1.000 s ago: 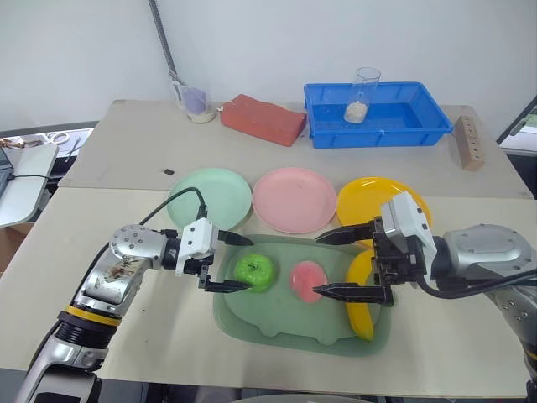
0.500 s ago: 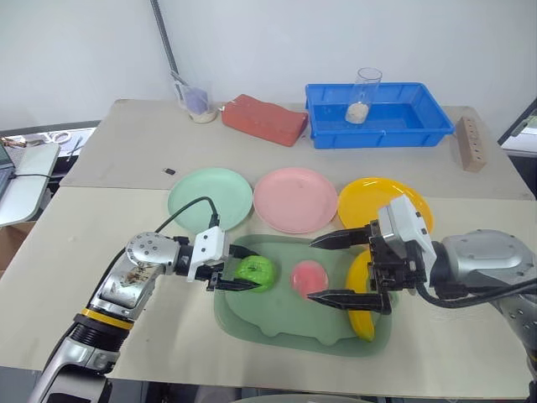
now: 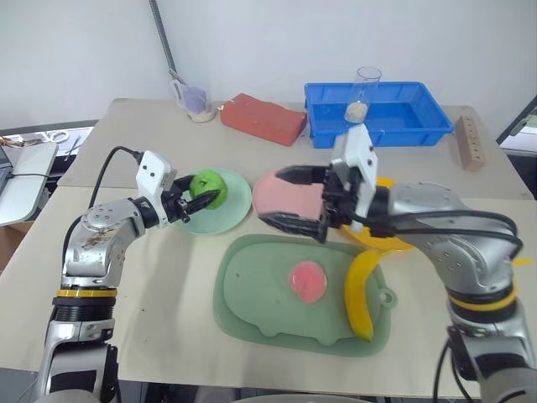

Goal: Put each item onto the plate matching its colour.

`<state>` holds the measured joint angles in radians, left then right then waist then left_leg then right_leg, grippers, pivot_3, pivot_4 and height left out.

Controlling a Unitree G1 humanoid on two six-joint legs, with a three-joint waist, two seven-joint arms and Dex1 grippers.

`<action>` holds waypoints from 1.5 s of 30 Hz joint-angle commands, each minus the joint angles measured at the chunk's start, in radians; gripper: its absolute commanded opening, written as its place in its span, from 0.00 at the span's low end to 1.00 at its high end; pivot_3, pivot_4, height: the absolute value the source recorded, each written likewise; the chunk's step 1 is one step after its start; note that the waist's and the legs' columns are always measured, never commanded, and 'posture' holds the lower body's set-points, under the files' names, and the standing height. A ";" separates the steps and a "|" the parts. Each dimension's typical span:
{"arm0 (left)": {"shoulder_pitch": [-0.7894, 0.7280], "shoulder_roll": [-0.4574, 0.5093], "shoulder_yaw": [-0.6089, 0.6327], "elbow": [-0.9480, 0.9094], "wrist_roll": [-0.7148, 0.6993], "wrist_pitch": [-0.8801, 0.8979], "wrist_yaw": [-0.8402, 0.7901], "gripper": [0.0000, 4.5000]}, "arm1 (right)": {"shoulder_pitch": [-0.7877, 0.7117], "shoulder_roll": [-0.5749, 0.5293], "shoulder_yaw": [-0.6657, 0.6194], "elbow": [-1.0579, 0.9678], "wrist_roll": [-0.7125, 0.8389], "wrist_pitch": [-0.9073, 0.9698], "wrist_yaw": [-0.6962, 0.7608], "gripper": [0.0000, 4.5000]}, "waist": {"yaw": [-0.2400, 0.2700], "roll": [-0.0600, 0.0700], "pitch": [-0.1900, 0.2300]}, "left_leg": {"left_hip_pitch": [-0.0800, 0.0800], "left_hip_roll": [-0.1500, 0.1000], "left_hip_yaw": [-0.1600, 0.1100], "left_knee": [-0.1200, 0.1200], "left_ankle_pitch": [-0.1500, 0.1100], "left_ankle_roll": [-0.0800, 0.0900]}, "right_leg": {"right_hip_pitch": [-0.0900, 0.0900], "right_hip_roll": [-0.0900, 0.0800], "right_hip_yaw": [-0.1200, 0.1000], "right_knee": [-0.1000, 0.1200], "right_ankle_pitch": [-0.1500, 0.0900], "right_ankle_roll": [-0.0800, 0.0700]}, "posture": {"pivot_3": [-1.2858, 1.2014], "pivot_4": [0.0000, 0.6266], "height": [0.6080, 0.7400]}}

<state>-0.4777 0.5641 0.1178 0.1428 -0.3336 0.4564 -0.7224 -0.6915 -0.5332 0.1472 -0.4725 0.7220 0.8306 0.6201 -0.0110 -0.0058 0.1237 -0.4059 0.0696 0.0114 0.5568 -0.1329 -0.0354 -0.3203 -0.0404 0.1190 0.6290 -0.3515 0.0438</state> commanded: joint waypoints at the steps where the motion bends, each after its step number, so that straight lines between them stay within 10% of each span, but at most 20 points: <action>1: -0.048 -0.019 0.026 0.069 0.029 -0.044 0.068 0.53 | -0.026 0.020 0.008 0.010 -0.044 0.002 -0.031 1.00 | 0.005 -0.001 0.000 | 0.000 0.000 0.000 0.000 0.000 0.000 | 0.000 0.000 -0.001 0.000 0.000 0.000 | 0.52 0.24 1.00; 4: -0.081 -0.045 0.020 0.145 0.038 -0.090 0.076 0.53 | -0.022 0.029 0.022 0.024 -0.081 -0.008 -0.031 1.00 | 0.008 -0.001 0.000 | 0.000 0.000 -0.001 0.001 0.000 0.000 | -0.002 0.000 -0.001 0.000 0.000 0.000 | 0.52 0.24 1.00; 9: -0.111 -0.054 0.021 0.226 0.044 -0.154 0.060 0.98 | 0.000 0.024 0.017 0.028 -0.118 -0.014 -0.021 1.00 | 0.004 -0.001 0.000 | -0.001 0.000 -0.001 0.000 0.000 0.000 | 0.000 0.000 -0.001 0.001 0.000 0.000 | 0.52 0.24 1.00; 23: 0.051 0.203 -0.040 -0.324 -0.147 -0.082 -0.383 0.98 | 0.276 -0.335 0.002 -0.112 -0.106 0.003 0.259 1.00 | -0.003 -0.001 0.000 | 0.000 0.000 0.000 -0.002 0.000 0.000 | 0.001 0.000 -0.001 -0.002 0.000 -0.001 | 0.52 0.24 1.00; 45: 0.301 0.355 -0.038 -0.655 -0.306 -0.077 -0.607 0.99 | 0.394 -0.269 0.086 -0.074 -0.149 0.133 0.191 0.94 | -0.008 -0.005 0.003 | 0.001 0.000 0.000 -0.002 -0.001 0.000 | -0.002 -0.001 0.000 -0.004 -0.002 -0.003 | 0.52 0.24 1.00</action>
<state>-0.1831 0.9055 0.0457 -0.4791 -0.6270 0.3933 -1.3332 -0.2912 -0.8117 0.2316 -0.5395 0.5783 0.9640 0.8205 -0.0188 -0.0108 0.1267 -0.4049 0.0699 0.0114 0.5550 -0.1335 -0.0352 -0.3227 -0.0417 0.1188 0.6249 -0.3531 0.0411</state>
